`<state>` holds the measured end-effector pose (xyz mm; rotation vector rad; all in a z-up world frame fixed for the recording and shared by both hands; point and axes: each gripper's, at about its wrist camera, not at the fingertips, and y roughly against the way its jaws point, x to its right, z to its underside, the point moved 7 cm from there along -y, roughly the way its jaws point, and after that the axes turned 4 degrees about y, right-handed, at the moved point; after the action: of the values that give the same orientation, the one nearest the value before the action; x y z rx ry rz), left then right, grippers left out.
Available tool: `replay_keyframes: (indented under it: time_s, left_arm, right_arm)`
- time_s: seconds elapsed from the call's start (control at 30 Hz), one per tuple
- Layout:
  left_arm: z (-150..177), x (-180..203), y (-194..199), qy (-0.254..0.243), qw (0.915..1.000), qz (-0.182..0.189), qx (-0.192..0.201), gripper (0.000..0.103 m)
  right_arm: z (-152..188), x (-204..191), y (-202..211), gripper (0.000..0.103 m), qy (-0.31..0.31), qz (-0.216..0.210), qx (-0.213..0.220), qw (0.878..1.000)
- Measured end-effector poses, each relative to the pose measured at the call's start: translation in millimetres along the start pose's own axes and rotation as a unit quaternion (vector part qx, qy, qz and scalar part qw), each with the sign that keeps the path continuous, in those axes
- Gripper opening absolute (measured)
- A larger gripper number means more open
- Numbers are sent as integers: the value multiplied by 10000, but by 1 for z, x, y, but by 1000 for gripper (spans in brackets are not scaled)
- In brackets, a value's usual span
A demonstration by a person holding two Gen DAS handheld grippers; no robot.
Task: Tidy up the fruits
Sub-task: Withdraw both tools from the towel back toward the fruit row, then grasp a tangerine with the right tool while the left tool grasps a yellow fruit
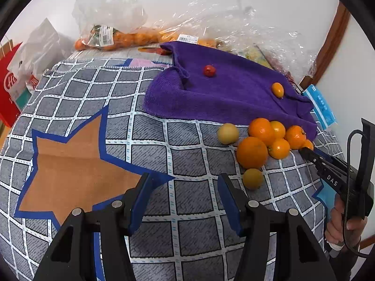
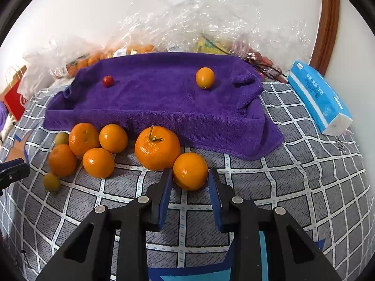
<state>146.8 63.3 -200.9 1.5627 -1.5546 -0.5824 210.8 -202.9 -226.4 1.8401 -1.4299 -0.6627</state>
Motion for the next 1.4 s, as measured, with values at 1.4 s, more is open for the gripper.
replay_keyframes:
  time_s: [1.4]
  left_arm:
    - [21, 75, -26, -591, 9979, 135, 207, 25]
  right_arm:
    - [27, 3, 23, 32, -169, -221, 259, 9993]
